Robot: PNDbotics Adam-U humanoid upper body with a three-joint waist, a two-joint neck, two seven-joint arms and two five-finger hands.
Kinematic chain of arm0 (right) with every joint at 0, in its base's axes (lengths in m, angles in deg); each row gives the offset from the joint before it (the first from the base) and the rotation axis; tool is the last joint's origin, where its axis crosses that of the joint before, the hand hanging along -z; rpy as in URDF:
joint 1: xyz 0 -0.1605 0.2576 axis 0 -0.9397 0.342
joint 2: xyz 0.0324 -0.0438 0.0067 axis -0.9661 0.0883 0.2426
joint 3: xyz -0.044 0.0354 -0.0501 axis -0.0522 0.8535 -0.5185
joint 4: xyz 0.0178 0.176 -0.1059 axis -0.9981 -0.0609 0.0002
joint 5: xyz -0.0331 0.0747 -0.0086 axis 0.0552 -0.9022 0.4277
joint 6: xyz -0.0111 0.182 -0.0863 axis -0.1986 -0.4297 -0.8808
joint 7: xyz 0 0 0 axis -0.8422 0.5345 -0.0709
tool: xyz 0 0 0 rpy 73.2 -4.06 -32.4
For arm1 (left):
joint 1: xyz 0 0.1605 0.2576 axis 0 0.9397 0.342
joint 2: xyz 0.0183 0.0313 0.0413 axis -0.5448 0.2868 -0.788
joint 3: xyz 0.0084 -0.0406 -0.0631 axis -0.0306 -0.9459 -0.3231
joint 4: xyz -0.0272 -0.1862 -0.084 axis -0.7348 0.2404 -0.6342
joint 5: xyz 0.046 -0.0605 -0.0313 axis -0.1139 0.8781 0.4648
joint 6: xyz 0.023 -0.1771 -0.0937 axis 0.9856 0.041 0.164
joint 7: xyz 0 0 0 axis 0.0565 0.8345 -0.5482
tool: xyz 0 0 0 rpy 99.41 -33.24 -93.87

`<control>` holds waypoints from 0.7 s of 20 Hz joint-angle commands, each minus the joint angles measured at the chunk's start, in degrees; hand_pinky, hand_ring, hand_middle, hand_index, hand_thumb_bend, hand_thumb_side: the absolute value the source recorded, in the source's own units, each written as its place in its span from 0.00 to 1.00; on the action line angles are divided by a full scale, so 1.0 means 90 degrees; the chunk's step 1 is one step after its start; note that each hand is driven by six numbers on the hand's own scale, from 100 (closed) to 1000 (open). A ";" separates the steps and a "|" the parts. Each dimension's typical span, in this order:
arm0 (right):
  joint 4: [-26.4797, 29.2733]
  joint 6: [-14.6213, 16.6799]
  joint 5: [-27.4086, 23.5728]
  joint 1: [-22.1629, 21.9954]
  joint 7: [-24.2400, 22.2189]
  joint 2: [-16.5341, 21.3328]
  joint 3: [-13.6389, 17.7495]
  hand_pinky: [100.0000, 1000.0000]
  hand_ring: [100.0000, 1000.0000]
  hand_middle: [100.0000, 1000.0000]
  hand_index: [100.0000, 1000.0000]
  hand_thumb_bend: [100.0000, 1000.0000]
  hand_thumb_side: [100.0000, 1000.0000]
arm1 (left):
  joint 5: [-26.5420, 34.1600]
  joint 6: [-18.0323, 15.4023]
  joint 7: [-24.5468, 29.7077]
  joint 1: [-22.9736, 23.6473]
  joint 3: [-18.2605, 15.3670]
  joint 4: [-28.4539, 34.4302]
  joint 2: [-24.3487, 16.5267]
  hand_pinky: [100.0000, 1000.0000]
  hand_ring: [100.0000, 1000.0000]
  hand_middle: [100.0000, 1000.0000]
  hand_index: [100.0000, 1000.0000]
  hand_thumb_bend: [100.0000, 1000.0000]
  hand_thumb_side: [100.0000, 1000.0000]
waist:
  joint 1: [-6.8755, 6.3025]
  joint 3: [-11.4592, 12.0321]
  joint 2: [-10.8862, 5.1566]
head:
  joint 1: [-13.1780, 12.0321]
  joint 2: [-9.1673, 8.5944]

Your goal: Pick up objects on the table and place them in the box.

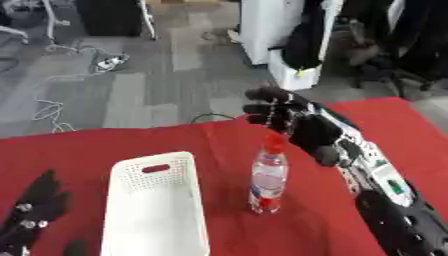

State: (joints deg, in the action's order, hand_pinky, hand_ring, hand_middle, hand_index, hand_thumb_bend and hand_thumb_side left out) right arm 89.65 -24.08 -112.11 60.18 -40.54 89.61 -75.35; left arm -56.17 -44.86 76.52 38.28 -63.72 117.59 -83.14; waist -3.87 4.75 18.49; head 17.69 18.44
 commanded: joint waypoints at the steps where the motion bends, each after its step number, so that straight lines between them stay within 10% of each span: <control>1: 0.0124 -0.0177 -0.0269 0.0153 -0.0027 0.0203 -0.0074 1.00 0.98 1.00 1.00 0.69 0.30 | 0.0090 -0.0023 0.0065 -0.0038 0.0032 0.0157 0.0007 0.82 1.00 1.00 0.88 0.00 0.54 | -0.0002 0.0030 -0.0071 | 0.0089 -0.0126; 14: 0.0935 -0.1173 -0.1069 0.0013 -0.0027 0.0257 -0.0153 1.00 0.98 1.00 1.00 0.66 0.38 | 0.0125 -0.0040 0.0192 0.0020 0.0051 0.0251 0.0029 0.82 1.00 1.00 0.88 0.00 0.53 | -0.0111 0.0061 0.0042 | 0.0162 -0.0106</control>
State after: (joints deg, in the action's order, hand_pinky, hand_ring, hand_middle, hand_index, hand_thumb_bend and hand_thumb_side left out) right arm 96.53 -34.05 -121.10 59.78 -40.77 90.46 -77.08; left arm -55.42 -45.20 78.05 38.75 -63.36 118.56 -82.83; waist -4.97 5.20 19.74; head 18.62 18.03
